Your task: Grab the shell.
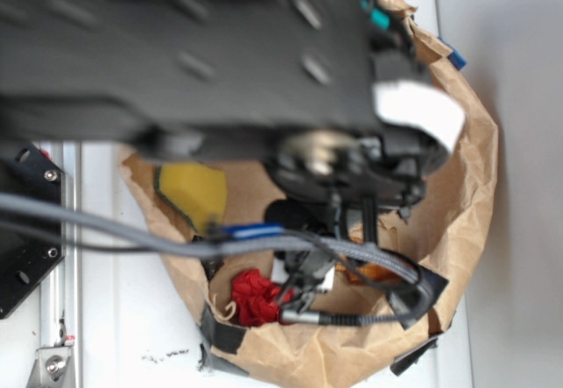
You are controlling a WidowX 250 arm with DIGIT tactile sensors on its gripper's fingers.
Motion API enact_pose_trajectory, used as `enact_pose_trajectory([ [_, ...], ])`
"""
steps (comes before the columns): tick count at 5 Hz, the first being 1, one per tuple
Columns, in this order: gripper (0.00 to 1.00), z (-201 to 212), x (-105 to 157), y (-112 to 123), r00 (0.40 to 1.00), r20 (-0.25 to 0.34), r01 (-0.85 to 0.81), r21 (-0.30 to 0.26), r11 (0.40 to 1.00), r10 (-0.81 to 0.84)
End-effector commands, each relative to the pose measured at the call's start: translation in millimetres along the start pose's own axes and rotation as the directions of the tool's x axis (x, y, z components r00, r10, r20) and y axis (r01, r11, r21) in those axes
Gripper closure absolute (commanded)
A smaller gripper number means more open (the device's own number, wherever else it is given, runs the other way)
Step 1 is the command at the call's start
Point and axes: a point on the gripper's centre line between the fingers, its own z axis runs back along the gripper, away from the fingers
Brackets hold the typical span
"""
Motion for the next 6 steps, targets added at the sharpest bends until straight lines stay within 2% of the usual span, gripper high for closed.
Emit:
enact_pose_trajectory([
  [1, 0.0, -33.6, 17.3, -2.2, 0.996, 0.044, 0.07, 0.03, 0.997, -0.071],
  [2, 0.0, -45.9, 13.2, 1.7, 0.992, 0.067, 0.111, 0.006, 0.994, -0.112],
  [3, 0.0, -53.7, 10.1, -1.1, 0.989, 0.102, 0.1, 0.039, 0.994, -0.104],
  [4, 0.0, -59.3, 12.6, -9.6, 0.985, 0.14, 0.1, 0.017, 0.995, -0.101],
  [5, 0.0, -65.4, 22.4, -17.6, 0.983, 0.168, 0.077, -0.031, 0.997, -0.071],
  [6, 0.0, -70.7, 30.2, -24.9, 0.984, 0.163, 0.08, -0.03, 0.996, -0.074],
])
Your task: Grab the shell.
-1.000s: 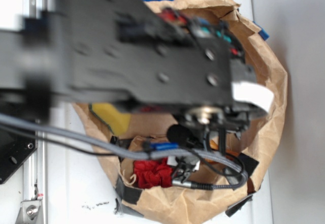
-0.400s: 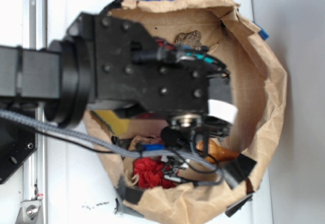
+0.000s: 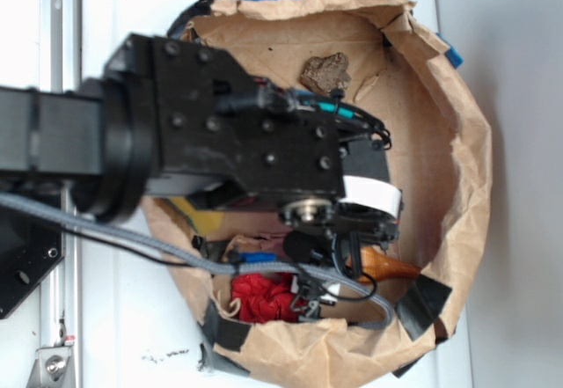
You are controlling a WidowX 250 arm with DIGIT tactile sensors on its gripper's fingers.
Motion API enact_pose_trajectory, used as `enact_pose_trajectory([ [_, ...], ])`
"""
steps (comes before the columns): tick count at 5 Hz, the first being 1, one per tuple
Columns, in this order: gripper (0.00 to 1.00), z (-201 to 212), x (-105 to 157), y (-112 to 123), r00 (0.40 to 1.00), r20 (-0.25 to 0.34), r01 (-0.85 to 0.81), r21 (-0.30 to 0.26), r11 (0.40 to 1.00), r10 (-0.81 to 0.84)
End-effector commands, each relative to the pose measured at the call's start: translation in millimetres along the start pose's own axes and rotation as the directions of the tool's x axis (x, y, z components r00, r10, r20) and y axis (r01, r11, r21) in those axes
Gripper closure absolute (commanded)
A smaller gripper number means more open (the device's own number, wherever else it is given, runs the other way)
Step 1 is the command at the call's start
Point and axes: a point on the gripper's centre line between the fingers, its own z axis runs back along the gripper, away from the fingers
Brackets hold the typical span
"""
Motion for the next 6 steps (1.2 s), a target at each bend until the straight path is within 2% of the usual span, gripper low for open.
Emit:
enact_pose_trajectory([
  [1, 0.0, -2.3, 27.7, -15.2, 0.998, 0.058, 0.033, 0.031, 0.999, -0.035],
  [2, 0.0, -15.9, 29.2, -19.7, 0.996, 0.054, 0.066, 0.04, 0.997, -0.068],
  [3, 0.0, -37.9, 27.3, -18.4, 0.996, 0.023, 0.089, 0.083, 0.993, -0.091],
  [4, 0.0, -50.8, 25.9, -11.4, 0.997, -0.018, 0.075, 0.094, 0.993, -0.074],
  [5, 1.0, -38.7, 24.8, -10.5, 0.998, 0.0, 0.067, 0.063, 0.996, -0.067],
  [6, 1.0, -13.3, 24.3, -2.4, 0.998, -0.009, 0.056, 0.012, 0.998, -0.056],
])
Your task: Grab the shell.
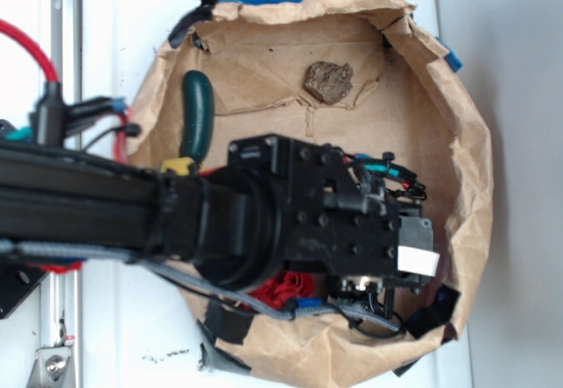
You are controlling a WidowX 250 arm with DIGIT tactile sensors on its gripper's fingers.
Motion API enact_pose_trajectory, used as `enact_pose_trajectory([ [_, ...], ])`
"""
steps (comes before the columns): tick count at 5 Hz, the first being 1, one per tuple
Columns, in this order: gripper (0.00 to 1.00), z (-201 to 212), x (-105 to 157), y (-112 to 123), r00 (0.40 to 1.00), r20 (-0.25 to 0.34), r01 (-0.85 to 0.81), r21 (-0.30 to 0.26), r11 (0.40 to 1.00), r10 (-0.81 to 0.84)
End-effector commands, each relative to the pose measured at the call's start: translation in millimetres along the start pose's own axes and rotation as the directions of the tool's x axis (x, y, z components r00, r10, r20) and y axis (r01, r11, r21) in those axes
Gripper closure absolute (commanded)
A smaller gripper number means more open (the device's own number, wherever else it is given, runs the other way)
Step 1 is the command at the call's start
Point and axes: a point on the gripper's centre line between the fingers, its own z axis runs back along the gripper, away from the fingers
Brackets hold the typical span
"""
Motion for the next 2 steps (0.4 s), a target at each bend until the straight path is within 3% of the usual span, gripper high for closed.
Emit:
enact_pose_trajectory([
  [1, 1.0, 64.1, -0.4, 26.0, 0.999, 0.019, -0.028, -0.089, 0.996, 0.03],
  [2, 1.0, 101.2, -8.9, 44.8, 0.994, 0.017, -0.104, -0.116, 0.988, 0.107],
])
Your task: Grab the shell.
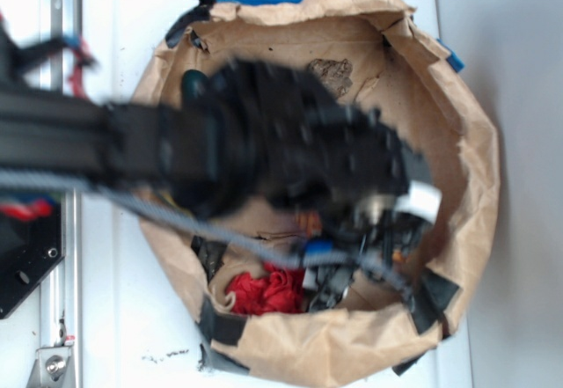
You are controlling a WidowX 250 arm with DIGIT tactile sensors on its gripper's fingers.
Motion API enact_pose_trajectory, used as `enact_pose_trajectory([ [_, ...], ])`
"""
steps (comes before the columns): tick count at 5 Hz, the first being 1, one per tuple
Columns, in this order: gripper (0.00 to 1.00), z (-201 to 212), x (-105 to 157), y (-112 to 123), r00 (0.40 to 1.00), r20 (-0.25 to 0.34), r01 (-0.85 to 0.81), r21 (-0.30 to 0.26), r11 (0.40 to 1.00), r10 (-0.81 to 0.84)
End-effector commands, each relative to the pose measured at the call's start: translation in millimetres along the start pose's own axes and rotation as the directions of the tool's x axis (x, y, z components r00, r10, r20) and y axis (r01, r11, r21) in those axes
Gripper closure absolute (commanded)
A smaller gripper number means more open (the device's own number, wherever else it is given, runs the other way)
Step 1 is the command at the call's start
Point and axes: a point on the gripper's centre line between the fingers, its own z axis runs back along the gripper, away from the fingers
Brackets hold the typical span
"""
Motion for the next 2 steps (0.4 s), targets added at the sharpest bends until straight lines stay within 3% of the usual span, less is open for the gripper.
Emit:
enact_pose_trajectory([
  [1, 1.0, 92.9, -14.0, 28.0, 0.988, 0.063, -0.138, -0.095, 0.986, 0.144],
  [2, 1.0, 111.9, -25.9, 26.7, 0.978, 0.073, -0.186, -0.127, 0.974, 0.196],
])
